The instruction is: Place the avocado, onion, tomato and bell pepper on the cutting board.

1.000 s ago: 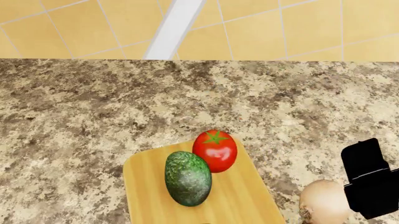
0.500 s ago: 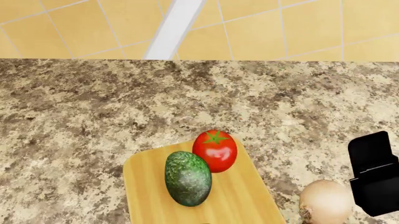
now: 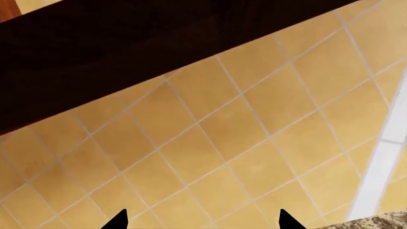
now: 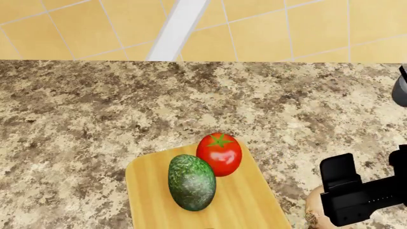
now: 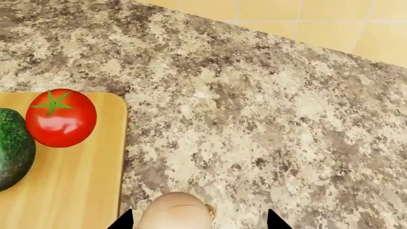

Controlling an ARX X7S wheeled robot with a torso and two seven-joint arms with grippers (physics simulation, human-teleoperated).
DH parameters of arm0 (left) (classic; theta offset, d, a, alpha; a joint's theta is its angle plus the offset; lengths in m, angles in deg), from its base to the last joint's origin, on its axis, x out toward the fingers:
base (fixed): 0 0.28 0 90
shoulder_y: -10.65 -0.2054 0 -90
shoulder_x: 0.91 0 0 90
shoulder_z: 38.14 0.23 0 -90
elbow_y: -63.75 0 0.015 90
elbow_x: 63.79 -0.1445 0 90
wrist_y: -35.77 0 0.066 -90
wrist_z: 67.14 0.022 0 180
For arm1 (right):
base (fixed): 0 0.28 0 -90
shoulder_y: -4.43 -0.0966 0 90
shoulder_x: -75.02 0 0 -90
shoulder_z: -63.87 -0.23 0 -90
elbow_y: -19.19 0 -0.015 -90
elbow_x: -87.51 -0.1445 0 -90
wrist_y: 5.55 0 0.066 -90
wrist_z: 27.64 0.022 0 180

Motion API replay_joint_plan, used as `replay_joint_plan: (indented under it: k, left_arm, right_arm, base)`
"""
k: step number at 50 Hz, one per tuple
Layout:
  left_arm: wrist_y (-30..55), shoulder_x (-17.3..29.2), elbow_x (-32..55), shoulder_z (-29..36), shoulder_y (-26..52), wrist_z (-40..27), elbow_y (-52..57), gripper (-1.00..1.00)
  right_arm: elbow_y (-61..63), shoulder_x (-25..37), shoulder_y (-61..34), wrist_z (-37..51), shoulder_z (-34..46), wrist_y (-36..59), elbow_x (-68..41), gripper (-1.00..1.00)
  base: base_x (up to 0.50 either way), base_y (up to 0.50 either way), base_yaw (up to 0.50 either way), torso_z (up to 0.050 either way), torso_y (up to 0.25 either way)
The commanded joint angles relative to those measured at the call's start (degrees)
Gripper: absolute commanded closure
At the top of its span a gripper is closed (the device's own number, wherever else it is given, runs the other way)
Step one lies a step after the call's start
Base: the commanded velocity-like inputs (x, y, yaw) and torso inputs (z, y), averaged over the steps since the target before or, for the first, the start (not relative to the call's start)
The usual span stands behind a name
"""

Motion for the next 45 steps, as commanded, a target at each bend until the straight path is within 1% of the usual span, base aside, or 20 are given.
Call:
replay_joint_plan:
  k: [1,11,15,45]
  left_arm:
    - [-0.5,-1.0,-1.1,-1.2,-0.4,1.7,0.3,-1.00]
    - [-0.5,-1.0,-1.0,-1.2,-0.3,1.6,0.1,-1.00]
    - [-1.1,-0.7,-0.4,-1.5,-1.5,1.1,0.4,-1.00]
    - [-1.0,-0.9,-0.6,-1.4,-1.2,1.2,0.2,-1.00]
  right_arm:
    - [1.2,-1.6,5.1,-4.4,-0.8,-3.5,4.9,-1.00]
    - [1.2,-1.2,7.9,-6.2,-0.6,-6.6,5.5,-1.00]
    - [1.3,-1.7,9.6,-7.2,-0.4,-8.6,6.6,-1.00]
    - [0.6,-1.8,16.6,-10.4,1.6,-14.1,10.8,-1.00]
  base:
    - [0.00,0.00,0.00,0.000,0.000]
    - [0.00,0.00,0.00,0.000,0.000]
    - [0.00,0.00,0.00,0.000,0.000]
    - [0.00,0.00,0.00,0.000,0.000]
